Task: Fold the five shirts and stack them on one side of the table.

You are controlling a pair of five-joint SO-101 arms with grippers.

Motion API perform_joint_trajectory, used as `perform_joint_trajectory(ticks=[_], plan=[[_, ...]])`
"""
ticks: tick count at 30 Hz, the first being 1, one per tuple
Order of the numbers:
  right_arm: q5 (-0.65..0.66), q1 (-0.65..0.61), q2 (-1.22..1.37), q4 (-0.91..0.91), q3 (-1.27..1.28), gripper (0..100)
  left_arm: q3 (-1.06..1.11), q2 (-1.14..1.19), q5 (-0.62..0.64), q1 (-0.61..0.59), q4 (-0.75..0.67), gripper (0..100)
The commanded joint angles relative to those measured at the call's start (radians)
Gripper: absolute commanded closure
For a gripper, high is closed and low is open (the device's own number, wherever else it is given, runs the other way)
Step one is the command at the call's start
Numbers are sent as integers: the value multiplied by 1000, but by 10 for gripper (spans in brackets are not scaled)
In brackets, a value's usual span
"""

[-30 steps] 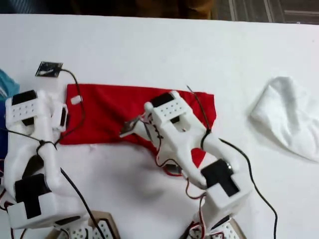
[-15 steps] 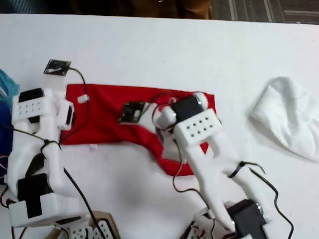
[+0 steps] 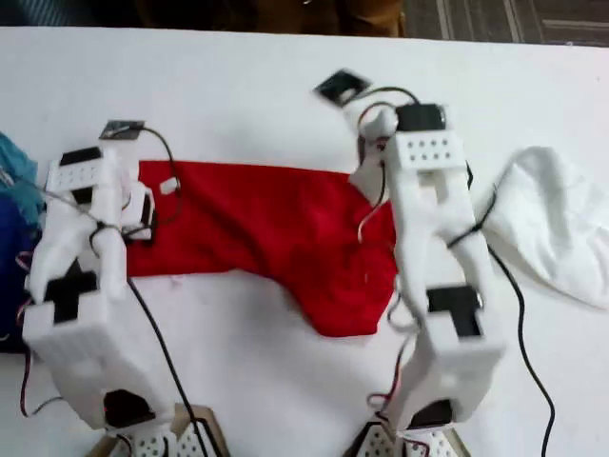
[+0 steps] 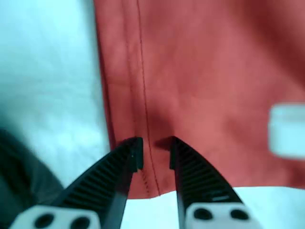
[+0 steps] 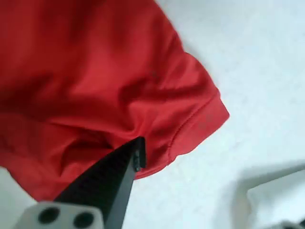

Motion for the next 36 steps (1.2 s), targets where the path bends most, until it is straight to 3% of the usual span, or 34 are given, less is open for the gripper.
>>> perform_joint_trajectory(ticks=[1, 6, 12, 14, 26, 31, 36], plan=[[-55, 1, 128, 114, -219, 565, -165, 91, 6, 6, 106, 876], [-32, 35, 194, 166, -463, 690, -291, 180, 6, 6, 190, 876], [-29, 42, 225, 168, -543, 991, -328, 201, 6, 14, 204, 876], [-17, 28, 260, 166, -531, 955, -328, 203, 6, 21, 203, 876], [31, 71, 628, -58, -537, 981, -326, 206, 9, 75, 201, 876], [31, 76, 708, -148, -687, 981, -328, 206, 14, 48, 127, 876], [32, 67, 806, -183, -870, 981, -329, 206, 101, 26, 92, 876]])
